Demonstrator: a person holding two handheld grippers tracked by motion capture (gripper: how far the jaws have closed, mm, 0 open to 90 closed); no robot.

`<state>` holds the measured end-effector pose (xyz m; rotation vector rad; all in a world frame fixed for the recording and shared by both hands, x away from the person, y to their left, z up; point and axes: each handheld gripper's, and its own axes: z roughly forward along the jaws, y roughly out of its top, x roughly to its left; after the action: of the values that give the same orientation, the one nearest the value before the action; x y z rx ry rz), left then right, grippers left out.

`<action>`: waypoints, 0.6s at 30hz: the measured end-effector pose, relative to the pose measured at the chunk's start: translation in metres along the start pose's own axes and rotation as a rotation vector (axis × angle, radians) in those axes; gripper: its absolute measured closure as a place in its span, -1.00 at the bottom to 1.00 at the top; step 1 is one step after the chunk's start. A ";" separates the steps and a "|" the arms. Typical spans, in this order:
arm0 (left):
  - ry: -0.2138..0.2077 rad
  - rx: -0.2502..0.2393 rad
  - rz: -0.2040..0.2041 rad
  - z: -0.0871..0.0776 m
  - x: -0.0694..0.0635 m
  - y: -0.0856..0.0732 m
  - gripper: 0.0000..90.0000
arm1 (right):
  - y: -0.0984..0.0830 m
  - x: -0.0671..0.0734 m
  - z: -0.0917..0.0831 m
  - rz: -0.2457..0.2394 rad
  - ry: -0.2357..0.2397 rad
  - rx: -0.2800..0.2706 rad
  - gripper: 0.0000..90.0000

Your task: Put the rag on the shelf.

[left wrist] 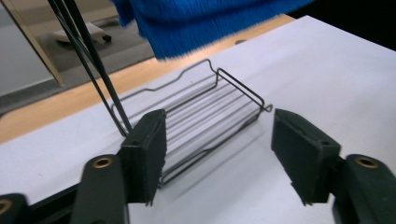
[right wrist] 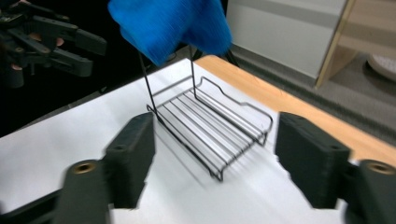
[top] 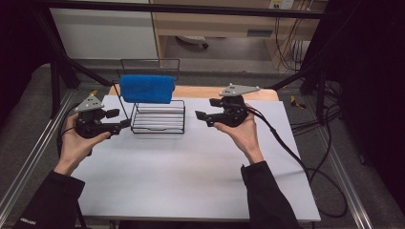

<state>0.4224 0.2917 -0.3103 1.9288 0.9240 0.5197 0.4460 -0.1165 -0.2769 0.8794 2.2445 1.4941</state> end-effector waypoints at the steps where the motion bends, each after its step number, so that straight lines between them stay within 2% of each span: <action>1: -0.003 0.005 0.002 0.001 -0.001 -0.004 -0.27 | -0.004 -0.003 -0.003 0.010 -0.004 0.004 -0.54; 3: -0.004 0.016 0.006 0.002 -0.004 -0.011 -0.34 | -0.013 -0.008 -0.009 0.021 -0.017 0.014 -0.67; 7: -0.013 0.038 -0.007 0.007 -0.008 -0.027 -0.48 | -0.032 -0.017 -0.021 0.047 -0.033 0.022 -0.80; 12: -0.021 0.054 -0.024 0.014 -0.013 -0.048 -0.63 | -0.059 -0.025 -0.033 0.061 -0.042 0.019 -0.86; 18: -0.020 0.056 -0.042 0.018 -0.017 -0.070 -0.77 | -0.091 -0.032 -0.042 0.081 -0.066 0.060 -0.93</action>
<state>0.3961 0.2904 -0.3796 1.9567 0.9732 0.4540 0.4181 -0.1922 -0.3452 1.0337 2.2414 1.4164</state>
